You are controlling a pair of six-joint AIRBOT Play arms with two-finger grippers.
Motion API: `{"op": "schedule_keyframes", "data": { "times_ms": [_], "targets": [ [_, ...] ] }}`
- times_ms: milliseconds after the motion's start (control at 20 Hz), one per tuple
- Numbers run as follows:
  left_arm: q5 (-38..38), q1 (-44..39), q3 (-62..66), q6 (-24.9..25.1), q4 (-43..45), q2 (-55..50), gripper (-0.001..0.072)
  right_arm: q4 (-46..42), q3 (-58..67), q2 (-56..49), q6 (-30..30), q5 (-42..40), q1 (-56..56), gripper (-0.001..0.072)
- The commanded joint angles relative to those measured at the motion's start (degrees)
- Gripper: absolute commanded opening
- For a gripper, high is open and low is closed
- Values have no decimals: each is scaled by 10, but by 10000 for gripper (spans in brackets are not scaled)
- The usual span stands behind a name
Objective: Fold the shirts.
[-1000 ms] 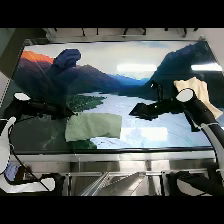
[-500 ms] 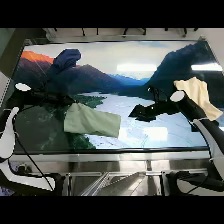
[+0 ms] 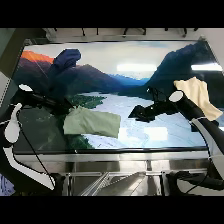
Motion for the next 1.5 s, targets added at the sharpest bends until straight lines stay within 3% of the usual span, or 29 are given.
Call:
{"op": "schedule_keyframes", "data": {
  "times_ms": [0,150,200,250,400,500,550,750,1050,1150,1300,1350,1400,1450],
  "targets": [
    [61,27,3,-25,78,45,511,0,0,0,0,10,0,557],
    [93,47,3,-74,101,106,508,0,0,0,-11,12,0,557],
    [85,50,3,-73,99,124,286,0,-1,0,-19,11,1,557],
    [69,50,3,-46,100,140,13,0,-5,0,-26,9,2,558],
    [65,41,3,-46,99,188,13,0,-39,0,-31,-10,3,564],
    [68,31,3,-47,99,211,13,7,-72,0,-37,-41,4,676],
    [65,25,3,-47,99,220,13,32,-92,-1,-56,-65,4,676],
    [39,-6,3,-47,99,245,13,205,-139,-43,-185,-137,29,677],
    [8,-48,3,-48,101,248,13,487,-138,-150,-361,-158,108,675],
    [14,-55,3,-48,101,248,13,535,-125,-161,-378,-158,132,676],
    [24,-57,3,-48,101,248,14,539,-85,-165,-377,-176,161,662],
    [24,-57,3,-48,101,248,13,540,-75,-166,-377,-189,165,648],
    [23,-57,3,-48,101,248,13,539,-69,-166,-376,-198,165,489],
    [19,-57,3,-48,101,248,13,535,-67,-165,-376,-191,159,178]
  ]
}}
